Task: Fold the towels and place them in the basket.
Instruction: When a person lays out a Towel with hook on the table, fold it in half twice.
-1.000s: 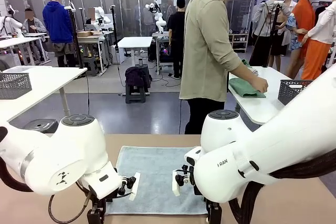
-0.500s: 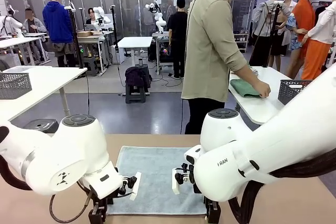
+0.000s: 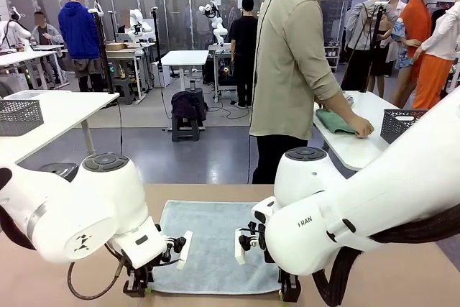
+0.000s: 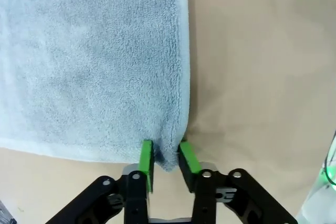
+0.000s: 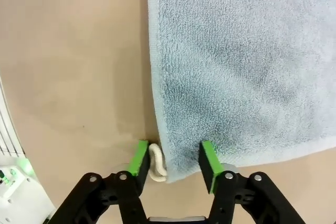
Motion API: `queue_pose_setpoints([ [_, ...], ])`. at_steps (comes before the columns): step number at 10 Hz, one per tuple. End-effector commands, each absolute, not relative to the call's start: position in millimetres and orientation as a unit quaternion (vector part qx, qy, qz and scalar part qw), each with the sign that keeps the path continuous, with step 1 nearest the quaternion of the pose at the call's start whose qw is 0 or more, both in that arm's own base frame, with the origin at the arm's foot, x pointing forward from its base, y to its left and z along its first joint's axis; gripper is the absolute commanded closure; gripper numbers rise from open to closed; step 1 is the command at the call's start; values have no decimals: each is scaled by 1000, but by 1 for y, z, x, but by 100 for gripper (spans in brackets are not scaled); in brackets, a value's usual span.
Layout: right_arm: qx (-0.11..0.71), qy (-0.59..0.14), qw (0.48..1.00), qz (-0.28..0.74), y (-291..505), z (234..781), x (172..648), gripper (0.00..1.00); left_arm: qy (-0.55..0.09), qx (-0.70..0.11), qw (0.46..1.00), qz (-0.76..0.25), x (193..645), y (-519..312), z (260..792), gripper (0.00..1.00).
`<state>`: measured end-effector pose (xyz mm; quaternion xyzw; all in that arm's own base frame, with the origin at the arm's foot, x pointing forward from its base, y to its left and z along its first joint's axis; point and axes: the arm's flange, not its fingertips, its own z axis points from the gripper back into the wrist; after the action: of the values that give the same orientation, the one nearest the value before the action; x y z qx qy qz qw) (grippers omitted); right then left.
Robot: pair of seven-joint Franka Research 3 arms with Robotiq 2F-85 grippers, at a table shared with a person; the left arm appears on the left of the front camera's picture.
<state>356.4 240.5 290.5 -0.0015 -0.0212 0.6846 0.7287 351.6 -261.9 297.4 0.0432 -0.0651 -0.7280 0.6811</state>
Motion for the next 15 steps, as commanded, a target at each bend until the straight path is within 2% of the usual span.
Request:
queue_pose_setpoints([
  [1,-15,-18,734,678,241,277,353,100,-55,55,685,-724,347,-260,285,99],
  [2,-15,-18,734,678,240,277,353,85,-55,56,684,-725,348,-260,286,100],
  [3,-14,-17,735,678,240,277,353,100,-54,57,684,-725,348,-259,286,100],
  [7,-2,-17,737,676,242,280,355,100,-64,26,675,-735,345,-260,295,100],
  [10,-3,-25,729,684,240,292,357,100,-66,49,677,-732,352,-262,299,100],
  [11,-3,-26,729,684,241,292,358,90,-67,47,676,-732,353,-262,299,93],
  [15,-28,-19,734,678,247,322,352,90,-62,84,679,-727,346,-259,340,93],
])
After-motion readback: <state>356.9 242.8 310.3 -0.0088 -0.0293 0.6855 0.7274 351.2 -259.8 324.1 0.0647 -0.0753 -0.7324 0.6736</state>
